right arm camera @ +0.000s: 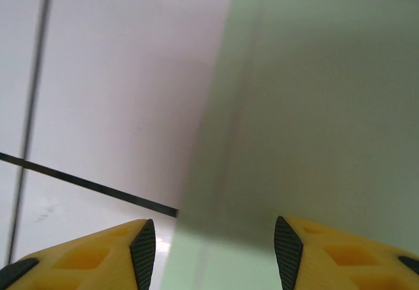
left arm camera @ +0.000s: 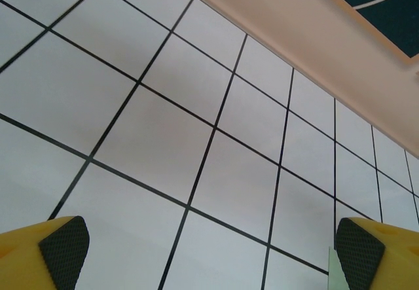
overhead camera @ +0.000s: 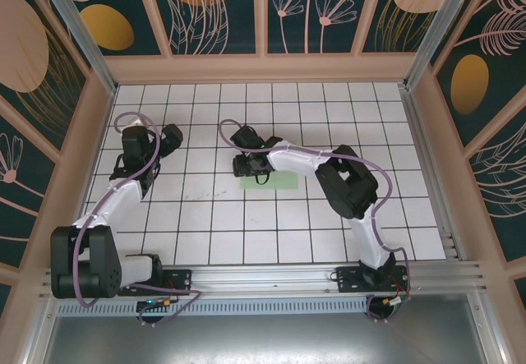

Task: Fold a paper plane with a square sheet of paper (pick it up from the middle)
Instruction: Move the square sheet of paper to the center of the table.

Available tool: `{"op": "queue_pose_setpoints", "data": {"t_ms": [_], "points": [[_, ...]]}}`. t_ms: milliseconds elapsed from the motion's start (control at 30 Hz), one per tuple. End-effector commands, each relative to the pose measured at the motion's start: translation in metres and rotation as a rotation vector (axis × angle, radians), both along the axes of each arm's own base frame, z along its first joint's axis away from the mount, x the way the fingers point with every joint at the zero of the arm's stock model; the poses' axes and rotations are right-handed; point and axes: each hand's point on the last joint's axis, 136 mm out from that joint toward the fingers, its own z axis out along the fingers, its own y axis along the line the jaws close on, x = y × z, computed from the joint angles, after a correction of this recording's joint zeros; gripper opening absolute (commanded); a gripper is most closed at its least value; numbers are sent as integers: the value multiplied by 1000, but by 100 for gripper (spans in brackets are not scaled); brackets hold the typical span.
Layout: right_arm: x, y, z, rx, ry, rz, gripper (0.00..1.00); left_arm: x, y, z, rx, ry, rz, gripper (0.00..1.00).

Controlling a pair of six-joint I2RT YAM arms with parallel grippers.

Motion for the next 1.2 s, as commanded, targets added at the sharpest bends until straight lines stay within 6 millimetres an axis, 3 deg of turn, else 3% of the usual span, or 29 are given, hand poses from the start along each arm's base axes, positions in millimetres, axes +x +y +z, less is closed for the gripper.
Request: {"op": "queue_pose_setpoints", "data": {"t_ms": [0,167,333,467,533,667,733,900,1000,1167], "points": [[-14,-18,-17,-53,69,-27,54,3,-4,-3,-42,0,-11,98],[-36,-37,-30,-86,119,-17,55,4,-6,-11,-67,19,-12,99],[-89,-72,-44,-95,247,-10,57,6,-9,-17,-100,28,-16,99],[-121,-100,-39,-106,287,-4,58,8,-12,-22,-117,35,-25,99],[-116,-102,-24,-109,252,-16,59,9,-14,-24,-128,37,-28,98],[-77,-89,34,-42,93,-84,66,11,-18,-26,-161,37,-38,98],[-63,-100,44,-40,62,-166,70,11,-20,-28,-172,42,-47,98],[-49,-142,18,-84,104,-274,86,6,-25,-32,-185,54,-74,99],[-45,-148,8,-147,109,-225,96,3,-28,-36,-192,65,-86,98],[-44,-145,-4,-209,137,-158,98,3,-30,-37,-197,70,-98,98]]}}
